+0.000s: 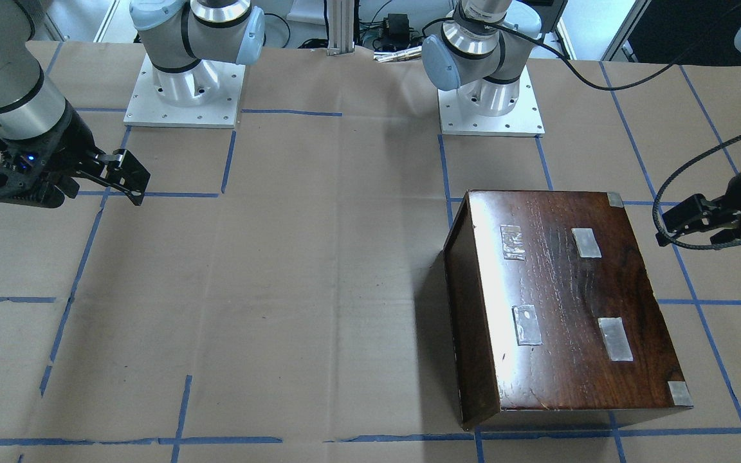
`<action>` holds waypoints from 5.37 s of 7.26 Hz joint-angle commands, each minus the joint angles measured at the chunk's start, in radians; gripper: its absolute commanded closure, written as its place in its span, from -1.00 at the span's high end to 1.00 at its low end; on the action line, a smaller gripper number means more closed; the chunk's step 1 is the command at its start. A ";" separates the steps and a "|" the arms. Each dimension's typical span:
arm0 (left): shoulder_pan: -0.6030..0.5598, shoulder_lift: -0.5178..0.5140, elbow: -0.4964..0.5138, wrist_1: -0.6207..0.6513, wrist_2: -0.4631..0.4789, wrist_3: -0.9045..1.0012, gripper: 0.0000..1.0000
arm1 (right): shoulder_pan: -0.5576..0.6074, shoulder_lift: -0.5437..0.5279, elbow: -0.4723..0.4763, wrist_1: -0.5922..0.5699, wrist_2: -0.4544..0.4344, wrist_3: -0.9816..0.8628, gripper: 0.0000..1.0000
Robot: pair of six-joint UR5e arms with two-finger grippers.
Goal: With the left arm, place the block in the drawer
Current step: 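Lower the left gripper and hook the white drawer handle, then pull the drawer out of the wooden box with the left gripper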
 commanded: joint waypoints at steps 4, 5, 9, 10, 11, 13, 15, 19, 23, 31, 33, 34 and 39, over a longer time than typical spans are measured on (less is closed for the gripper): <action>0.070 -0.148 0.037 0.009 -0.113 0.061 0.98 | 0.000 0.000 0.000 0.000 0.000 0.000 1.00; 0.070 -0.168 0.043 0.009 -0.156 0.061 0.98 | 0.000 0.000 0.000 0.000 0.000 0.000 1.00; 0.070 -0.201 0.052 0.009 -0.210 0.065 0.98 | 0.000 0.000 0.000 0.000 0.000 0.001 1.00; 0.070 -0.219 0.057 0.009 -0.211 0.064 0.98 | 0.000 0.000 0.000 0.000 0.000 0.000 1.00; 0.070 -0.222 0.057 0.009 -0.215 0.062 0.98 | 0.000 0.000 0.000 0.000 0.000 0.000 1.00; 0.070 -0.233 0.057 0.009 -0.216 0.061 0.98 | 0.000 0.000 0.000 0.000 0.000 0.000 1.00; 0.070 -0.247 0.058 0.009 -0.218 0.059 0.98 | 0.000 0.000 0.000 0.000 0.000 0.000 1.00; 0.070 -0.254 0.057 0.009 -0.215 0.062 0.98 | 0.000 0.000 0.000 0.000 0.000 0.001 1.00; 0.072 -0.254 0.075 0.049 -0.091 0.068 0.97 | 0.000 0.000 0.000 0.000 0.000 0.000 1.00; 0.130 -0.304 0.144 0.072 -0.023 0.105 0.97 | 0.000 0.000 -0.001 0.000 0.000 0.000 1.00; 0.145 -0.319 0.166 0.072 0.014 0.107 0.97 | 0.000 0.000 0.000 0.000 0.000 0.000 1.00; 0.158 -0.328 0.173 0.072 0.014 0.122 0.97 | 0.000 0.000 0.000 0.000 0.000 0.000 1.00; 0.176 -0.348 0.219 0.072 0.052 0.194 0.97 | 0.000 0.000 0.000 0.000 0.000 0.000 1.00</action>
